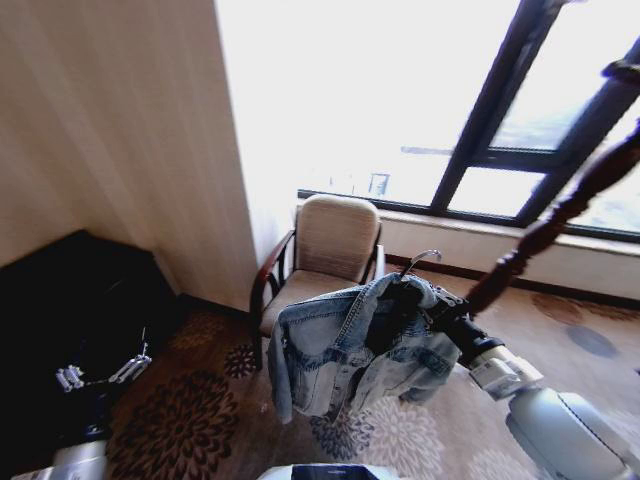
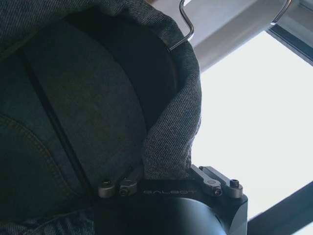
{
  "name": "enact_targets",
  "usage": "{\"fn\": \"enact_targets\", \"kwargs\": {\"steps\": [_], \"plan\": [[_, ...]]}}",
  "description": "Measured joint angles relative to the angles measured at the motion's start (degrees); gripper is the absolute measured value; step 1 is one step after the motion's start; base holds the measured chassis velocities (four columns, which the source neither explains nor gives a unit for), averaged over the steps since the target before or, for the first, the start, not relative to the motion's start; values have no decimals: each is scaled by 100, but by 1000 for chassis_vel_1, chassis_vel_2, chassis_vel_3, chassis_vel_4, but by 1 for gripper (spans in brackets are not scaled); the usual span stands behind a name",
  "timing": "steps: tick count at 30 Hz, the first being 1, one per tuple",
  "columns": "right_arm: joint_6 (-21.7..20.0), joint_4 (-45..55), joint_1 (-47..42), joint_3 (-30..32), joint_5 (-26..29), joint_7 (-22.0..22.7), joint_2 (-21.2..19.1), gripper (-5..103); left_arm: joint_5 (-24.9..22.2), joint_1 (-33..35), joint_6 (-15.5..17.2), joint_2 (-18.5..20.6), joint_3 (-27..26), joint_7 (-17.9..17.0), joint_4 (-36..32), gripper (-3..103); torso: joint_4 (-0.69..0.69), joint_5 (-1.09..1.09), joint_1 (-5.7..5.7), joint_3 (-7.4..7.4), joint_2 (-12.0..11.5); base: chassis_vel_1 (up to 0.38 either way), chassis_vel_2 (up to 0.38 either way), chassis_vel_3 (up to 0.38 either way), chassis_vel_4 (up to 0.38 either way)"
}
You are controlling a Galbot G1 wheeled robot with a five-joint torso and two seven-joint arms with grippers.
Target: Pick up the clothes from the bed and hang them on the clothes hanger.
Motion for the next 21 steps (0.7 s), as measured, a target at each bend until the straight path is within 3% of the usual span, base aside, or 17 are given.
{"fn": "enact_targets", "kwargs": {"steps": [21], "plan": [[178,-105,-12,-175,-64,234,275,20,0,0,0,0,0,0,0,100,-2,0,1,0,-1,-123,-121,-114,-123]]}}
